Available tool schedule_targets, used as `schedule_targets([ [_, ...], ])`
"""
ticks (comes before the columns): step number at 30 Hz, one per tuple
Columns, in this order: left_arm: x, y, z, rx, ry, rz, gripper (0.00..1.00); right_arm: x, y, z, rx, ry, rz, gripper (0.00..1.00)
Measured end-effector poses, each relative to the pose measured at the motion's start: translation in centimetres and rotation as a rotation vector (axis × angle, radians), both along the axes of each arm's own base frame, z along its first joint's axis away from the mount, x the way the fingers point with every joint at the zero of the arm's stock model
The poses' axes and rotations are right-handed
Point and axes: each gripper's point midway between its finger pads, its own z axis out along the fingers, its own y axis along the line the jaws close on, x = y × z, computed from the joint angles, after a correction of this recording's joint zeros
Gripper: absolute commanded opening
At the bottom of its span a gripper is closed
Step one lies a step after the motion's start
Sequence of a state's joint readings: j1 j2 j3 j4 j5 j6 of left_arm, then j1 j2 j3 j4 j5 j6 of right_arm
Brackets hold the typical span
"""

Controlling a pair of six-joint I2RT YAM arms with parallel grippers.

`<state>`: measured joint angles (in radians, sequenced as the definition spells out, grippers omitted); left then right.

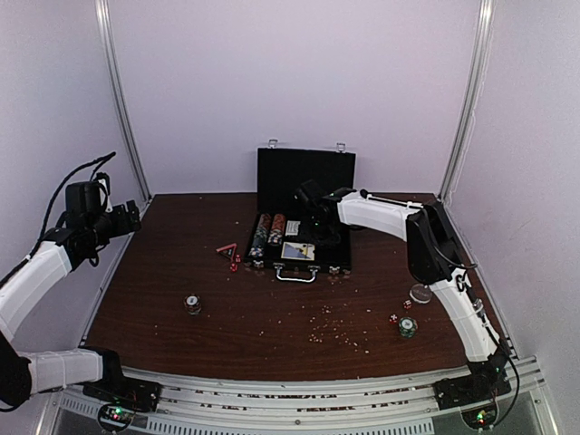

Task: Pack up texas hold em set
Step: Adjust the dice in the slot.

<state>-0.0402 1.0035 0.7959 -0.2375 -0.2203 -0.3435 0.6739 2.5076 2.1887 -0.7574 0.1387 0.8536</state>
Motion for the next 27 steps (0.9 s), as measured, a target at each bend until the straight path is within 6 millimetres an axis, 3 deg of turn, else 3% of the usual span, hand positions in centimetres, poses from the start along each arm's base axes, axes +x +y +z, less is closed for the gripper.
schedule_targets([
  [10,-0.1,0.0,0.3,0.000,-0.009,0.000,0.98,0.2,0.5,0.2,-0.014,-0.020,0.059,0.77],
  [16,-0.2,-0.1,0.3,-0.003,-0.007,-0.007,0.98,-0.2,-0.3,1.1,-0.060,-0.033,0.097,0.78],
  [19,-0.4,-0.4,-0.1,-0.010,0.009,-0.019,0.98,-0.9,-1.2,3.4,-0.077,-0.055,0.106,0.78],
  [22,-0.5,-0.4,-0.2,-0.013,0.014,-0.020,0.98,-2.1,-2.8,7.3,-0.078,-0.099,0.098,0.77],
  [25,-0.8,-0.5,-0.3,-0.016,0.011,-0.027,0.98,-4.3,-5.0,11.4,-0.068,-0.140,0.077,0.76],
  [27,-0.9,-0.7,-0.5,-0.017,0.014,-0.039,0.98,-6.1,-6.8,13.1,-0.060,-0.151,0.052,0.75],
])
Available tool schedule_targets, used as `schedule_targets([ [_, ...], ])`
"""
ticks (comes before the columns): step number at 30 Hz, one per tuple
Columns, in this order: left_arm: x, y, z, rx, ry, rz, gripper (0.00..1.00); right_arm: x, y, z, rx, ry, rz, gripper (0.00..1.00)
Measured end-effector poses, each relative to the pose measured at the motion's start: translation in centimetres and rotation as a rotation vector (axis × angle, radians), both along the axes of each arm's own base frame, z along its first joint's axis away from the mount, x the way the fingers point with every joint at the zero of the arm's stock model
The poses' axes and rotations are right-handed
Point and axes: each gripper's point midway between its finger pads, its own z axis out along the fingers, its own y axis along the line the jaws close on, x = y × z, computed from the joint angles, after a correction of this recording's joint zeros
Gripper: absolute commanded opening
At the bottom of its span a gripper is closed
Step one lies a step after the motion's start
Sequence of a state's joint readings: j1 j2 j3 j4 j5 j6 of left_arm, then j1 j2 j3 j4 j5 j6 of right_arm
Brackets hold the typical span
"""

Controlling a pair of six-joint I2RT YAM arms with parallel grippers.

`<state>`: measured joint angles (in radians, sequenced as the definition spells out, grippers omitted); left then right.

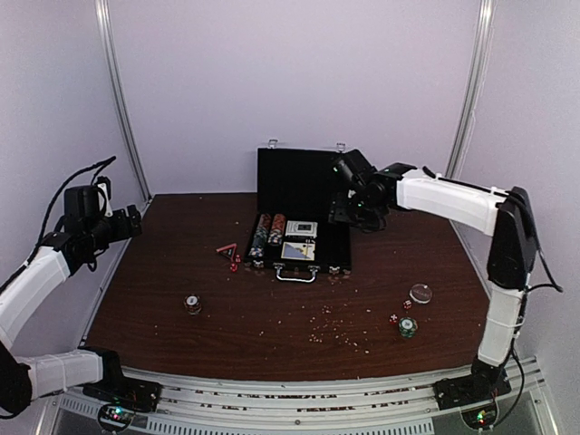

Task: Pack up texas hold em set
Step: Adjust the dice in the slot, then pick up the dice from the center of the board.

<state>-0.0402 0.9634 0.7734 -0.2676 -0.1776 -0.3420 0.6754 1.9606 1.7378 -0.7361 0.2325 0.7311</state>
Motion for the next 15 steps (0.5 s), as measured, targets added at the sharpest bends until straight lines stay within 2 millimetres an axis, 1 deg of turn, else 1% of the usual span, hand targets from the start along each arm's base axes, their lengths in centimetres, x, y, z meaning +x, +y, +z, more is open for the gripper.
schedule_targets([
  [1,0.0,-0.1,-0.1,0.000,0.004,-0.004,0.98,-1.2,-1.0,0.4,0.005,0.000,-0.012,0.74],
  [2,0.0,-0.1,-0.2,0.001,0.008,-0.007,0.98,-2.3,-2.1,0.3,0.005,0.010,-0.031,0.73],
  [3,0.0,-0.1,-0.3,0.001,0.010,-0.007,0.98,-3.7,-3.2,-0.2,0.005,0.027,-0.049,0.72],
  [4,0.0,-0.1,-0.3,0.001,0.011,-0.006,0.98,-5.0,-4.3,-1.0,-0.002,0.053,-0.066,0.71],
  [6,0.0,-0.1,-0.3,0.002,0.012,-0.006,0.98,-7.1,-5.9,-2.8,-0.014,0.100,-0.093,0.68],
  [7,0.0,-0.1,-0.3,0.002,0.013,-0.006,0.98,-8.4,-6.8,-4.0,-0.024,0.135,-0.110,0.68],
  [9,0.0,-0.1,-0.4,0.001,0.015,-0.006,0.98,-10.5,-8.1,-6.1,-0.038,0.194,-0.136,0.66],
  [10,0.0,-0.1,-0.5,0.000,0.018,-0.007,0.98,-11.4,-8.7,-6.9,-0.046,0.223,-0.146,0.63],
  [12,0.2,-0.2,-0.8,-0.004,0.024,-0.013,0.98,-12.7,-9.8,-8.0,-0.061,0.265,-0.170,0.59],
  [15,0.4,-0.5,-1.4,-0.015,0.038,-0.022,0.98,-13.9,-10.9,-9.1,-0.077,0.323,-0.201,0.58],
])
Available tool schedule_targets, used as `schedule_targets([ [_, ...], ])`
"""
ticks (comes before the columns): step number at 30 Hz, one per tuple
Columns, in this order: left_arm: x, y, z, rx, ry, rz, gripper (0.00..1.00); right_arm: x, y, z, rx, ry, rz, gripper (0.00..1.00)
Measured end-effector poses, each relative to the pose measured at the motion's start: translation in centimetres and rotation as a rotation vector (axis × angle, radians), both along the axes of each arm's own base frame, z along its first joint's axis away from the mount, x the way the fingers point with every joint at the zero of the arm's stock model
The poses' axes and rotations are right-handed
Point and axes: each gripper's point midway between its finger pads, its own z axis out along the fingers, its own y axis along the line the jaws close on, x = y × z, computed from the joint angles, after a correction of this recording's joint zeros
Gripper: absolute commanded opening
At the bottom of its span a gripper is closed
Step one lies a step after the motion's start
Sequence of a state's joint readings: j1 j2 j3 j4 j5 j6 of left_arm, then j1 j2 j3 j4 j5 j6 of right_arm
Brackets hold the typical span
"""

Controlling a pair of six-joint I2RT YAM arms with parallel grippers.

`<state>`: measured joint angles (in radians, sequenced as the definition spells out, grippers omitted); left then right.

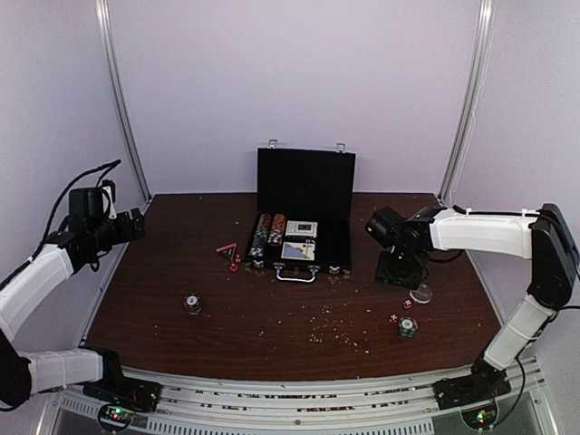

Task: Pack up texas hold em set
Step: Pick up the dice from the center of the board.

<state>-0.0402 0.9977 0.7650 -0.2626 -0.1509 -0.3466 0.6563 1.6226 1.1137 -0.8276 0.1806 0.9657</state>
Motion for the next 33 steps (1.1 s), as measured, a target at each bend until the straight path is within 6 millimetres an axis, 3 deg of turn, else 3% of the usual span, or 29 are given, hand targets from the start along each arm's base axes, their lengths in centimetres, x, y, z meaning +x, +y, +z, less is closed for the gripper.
schedule_targets([
  [5,0.4,-0.2,-1.2,-0.010,0.034,-0.009,0.98,-1.2,-1.6,-0.9,-0.001,0.052,-0.076,0.59],
  [12,0.6,-0.4,-1.3,-0.019,0.031,-0.012,0.98,-3.4,-3.9,-3.1,0.098,0.096,-0.259,0.57],
  [24,0.8,-0.4,-1.1,-0.019,0.022,-0.013,0.98,-1.9,-2.3,-4.2,0.164,0.107,-0.324,0.49],
  [33,0.8,-0.4,-1.2,-0.019,0.026,-0.013,0.98,-2.4,-3.2,-4.0,0.120,0.115,-0.346,0.49],
])
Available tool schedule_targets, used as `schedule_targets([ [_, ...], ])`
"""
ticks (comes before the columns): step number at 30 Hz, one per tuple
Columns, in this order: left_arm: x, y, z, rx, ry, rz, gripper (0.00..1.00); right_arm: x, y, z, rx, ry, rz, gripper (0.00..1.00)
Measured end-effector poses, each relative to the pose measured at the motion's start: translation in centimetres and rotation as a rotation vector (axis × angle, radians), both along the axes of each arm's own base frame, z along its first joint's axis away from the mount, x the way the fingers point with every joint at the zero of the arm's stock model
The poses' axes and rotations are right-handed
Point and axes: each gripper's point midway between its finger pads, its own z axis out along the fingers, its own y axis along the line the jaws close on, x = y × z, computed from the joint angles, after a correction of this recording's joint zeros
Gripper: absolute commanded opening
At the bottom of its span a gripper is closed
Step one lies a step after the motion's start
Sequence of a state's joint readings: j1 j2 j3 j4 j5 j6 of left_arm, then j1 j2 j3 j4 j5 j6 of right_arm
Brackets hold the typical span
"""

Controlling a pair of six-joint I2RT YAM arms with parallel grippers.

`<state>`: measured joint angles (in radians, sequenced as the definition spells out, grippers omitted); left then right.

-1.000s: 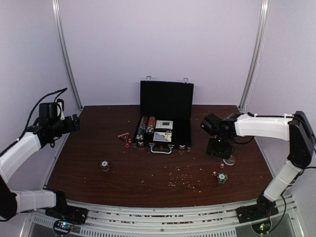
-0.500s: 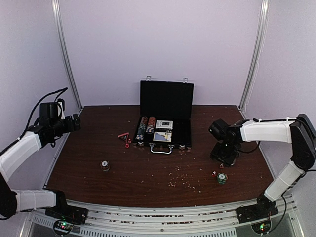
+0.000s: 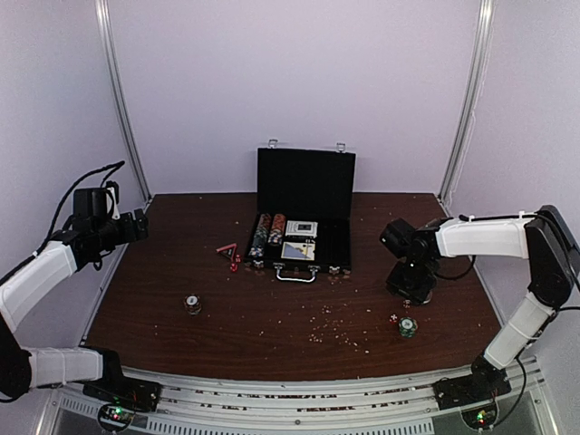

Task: Pack up texas hold em set
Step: Pick up the dice from the center of the board.

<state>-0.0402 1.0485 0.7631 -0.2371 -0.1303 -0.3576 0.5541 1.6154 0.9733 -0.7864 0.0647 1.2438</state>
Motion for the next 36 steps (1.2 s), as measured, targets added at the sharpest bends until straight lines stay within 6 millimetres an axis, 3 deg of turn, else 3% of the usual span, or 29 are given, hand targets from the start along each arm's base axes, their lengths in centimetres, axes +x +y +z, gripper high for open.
schedule_targets([
  [11,0.0,-0.1,0.1,-0.002,-0.002,-0.003,0.98,-0.3,-0.5,0.0,0.005,-0.017,-0.035,0.47],
  [20,-0.2,0.0,0.7,-0.002,-0.021,-0.003,0.98,0.1,-0.4,-2.0,-0.022,0.021,-0.026,0.46],
  [36,-0.3,0.1,1.0,0.001,-0.030,0.003,0.98,2.4,-0.2,-1.5,-0.082,0.019,0.037,0.41],
])
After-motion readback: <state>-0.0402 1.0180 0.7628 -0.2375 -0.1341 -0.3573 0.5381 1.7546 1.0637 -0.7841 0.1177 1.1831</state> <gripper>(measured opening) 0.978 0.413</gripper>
